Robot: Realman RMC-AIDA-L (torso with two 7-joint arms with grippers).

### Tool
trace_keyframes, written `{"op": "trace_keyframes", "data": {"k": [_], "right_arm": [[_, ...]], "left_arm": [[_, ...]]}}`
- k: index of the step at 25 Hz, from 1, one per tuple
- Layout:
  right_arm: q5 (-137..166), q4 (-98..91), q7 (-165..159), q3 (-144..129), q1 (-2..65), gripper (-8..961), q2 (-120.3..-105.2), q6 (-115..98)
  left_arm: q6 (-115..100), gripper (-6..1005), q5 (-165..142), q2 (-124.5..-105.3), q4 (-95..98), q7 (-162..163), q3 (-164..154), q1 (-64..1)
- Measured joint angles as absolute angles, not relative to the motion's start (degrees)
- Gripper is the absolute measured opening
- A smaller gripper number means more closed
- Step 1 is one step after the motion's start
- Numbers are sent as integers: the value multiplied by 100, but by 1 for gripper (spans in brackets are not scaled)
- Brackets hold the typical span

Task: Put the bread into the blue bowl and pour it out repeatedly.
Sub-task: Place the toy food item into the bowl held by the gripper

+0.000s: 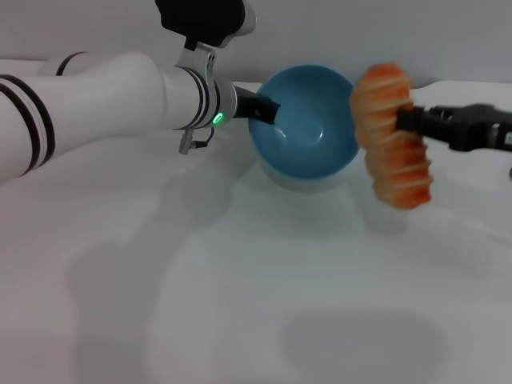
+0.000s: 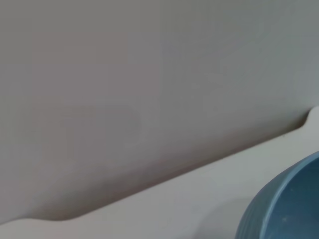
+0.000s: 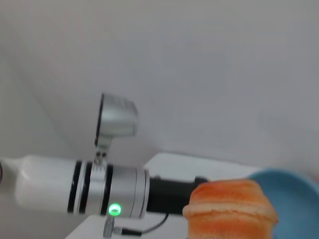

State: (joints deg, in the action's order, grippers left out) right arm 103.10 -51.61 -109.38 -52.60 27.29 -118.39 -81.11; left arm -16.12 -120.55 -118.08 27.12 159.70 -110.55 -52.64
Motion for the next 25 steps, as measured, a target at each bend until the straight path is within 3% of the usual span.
{"op": "trace_keyframes", "data": {"k": [25], "right_arm": [[9759, -5545, -10547, -4795, 2899, 119, -11850, -7729]], "left_arm": [[-2426, -1, -11849, -11874, 2885, 15982, -11064, -5261]]}}
